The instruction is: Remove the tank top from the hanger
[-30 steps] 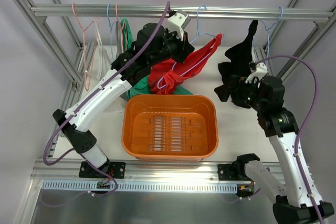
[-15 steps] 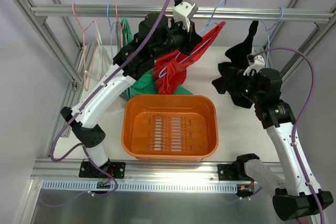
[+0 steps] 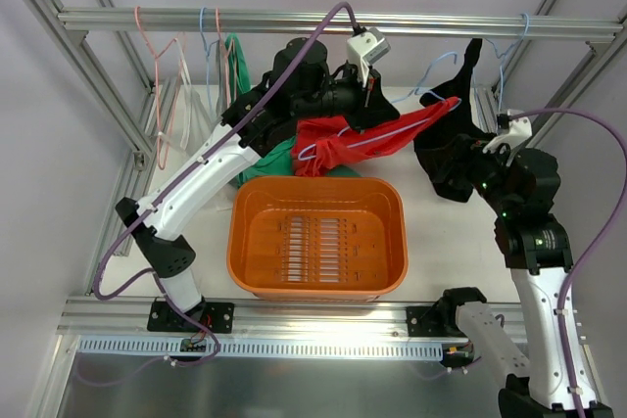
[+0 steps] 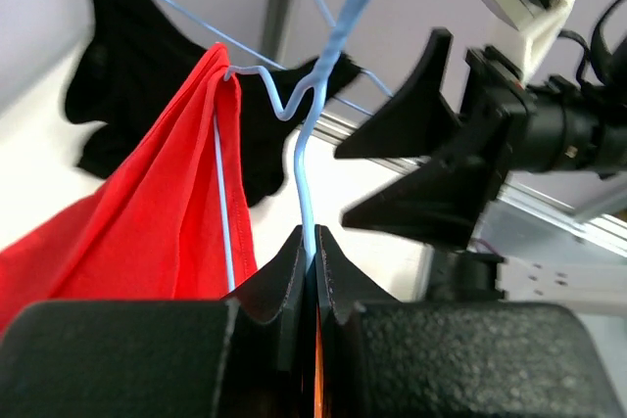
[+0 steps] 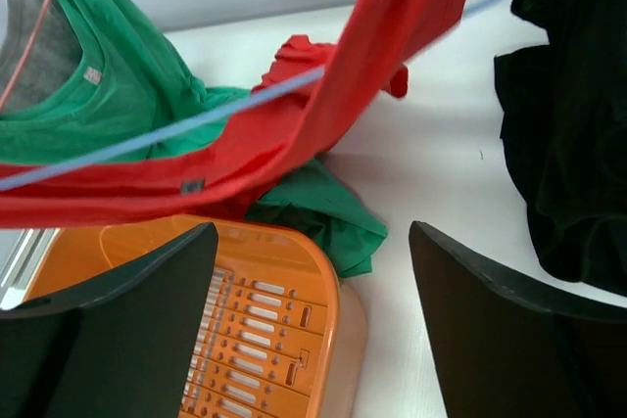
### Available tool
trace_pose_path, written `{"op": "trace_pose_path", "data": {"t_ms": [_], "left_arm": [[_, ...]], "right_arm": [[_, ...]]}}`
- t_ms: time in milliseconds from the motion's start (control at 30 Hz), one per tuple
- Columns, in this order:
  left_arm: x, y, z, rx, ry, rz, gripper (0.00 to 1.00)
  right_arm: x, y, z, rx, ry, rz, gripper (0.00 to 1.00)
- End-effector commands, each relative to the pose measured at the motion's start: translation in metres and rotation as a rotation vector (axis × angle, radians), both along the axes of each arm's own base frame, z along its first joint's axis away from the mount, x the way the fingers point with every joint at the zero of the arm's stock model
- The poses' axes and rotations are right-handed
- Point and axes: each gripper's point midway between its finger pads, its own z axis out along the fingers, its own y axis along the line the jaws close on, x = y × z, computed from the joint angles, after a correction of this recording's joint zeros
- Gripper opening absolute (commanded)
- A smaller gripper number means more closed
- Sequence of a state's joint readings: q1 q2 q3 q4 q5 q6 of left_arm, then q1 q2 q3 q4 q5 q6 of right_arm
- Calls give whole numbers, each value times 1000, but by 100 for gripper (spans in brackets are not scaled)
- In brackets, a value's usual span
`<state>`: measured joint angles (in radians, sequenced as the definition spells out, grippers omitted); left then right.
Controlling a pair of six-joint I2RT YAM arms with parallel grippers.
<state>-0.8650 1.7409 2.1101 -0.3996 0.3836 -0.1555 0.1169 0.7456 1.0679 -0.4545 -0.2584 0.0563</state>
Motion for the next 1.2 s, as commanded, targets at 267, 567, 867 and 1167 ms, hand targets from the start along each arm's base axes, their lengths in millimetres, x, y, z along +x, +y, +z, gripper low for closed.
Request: {"op": "trace_pose_path", "data": {"t_ms": [267,567,867,1167], "left_arm": [[-68,24,60,-173,-36,-153,0],[-62,33,59,-174,-53,-86,0],[-55,28,62,-187,-45,-67,0],[-57,27,67,-204,-39,-83,0]], "right_arm": [[25,-19,25,-39,-48,-88,59],[29,3,47,49,-101,19,59],[11,16,55,139,-151,81,64],[45,6,41,87,-94,11,45]]}}
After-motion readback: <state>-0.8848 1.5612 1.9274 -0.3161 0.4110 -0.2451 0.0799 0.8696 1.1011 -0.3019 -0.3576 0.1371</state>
